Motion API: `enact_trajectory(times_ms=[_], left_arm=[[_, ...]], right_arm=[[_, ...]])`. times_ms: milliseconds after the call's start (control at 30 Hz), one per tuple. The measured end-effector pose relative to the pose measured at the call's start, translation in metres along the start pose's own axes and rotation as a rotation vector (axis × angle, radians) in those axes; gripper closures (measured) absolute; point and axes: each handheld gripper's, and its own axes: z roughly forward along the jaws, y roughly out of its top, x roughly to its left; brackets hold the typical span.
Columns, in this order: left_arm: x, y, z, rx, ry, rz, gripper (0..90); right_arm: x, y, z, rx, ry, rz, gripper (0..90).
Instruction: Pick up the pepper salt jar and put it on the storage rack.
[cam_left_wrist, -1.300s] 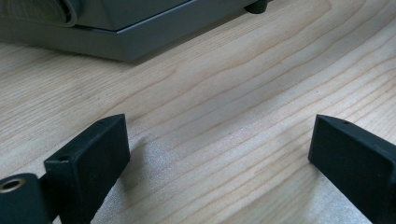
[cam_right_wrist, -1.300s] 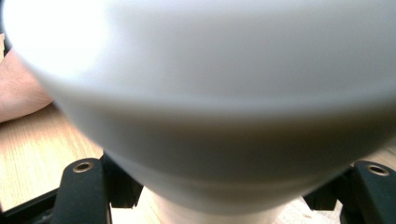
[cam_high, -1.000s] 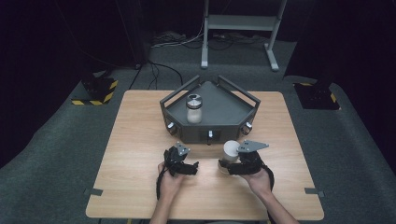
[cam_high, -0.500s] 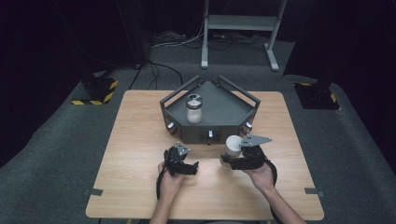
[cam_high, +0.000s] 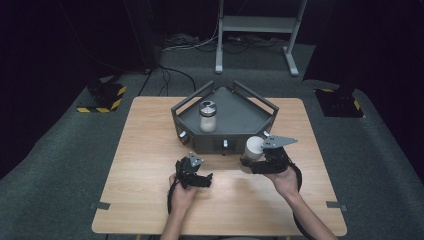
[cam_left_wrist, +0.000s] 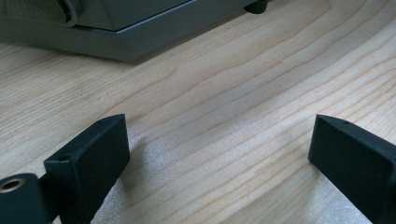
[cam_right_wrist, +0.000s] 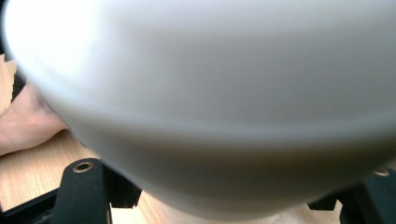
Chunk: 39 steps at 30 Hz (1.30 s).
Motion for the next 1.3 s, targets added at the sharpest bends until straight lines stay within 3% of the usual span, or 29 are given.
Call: enact_trajectory(times_ms=[767, 1300], left_arm=[[0.000, 0.000, 0.000, 0.000, 0.000, -0.001, 5.3], [0.000, 0.000, 0.000, 0.000, 0.000, -0.001, 5.3]], right_arm=[[-0.016, 0.039, -0.009, -0.006, -0.001, -0.014, 30.9], [-0.019, 0.063, -0.007, 0.008, -0.016, -0.032, 30.9]])
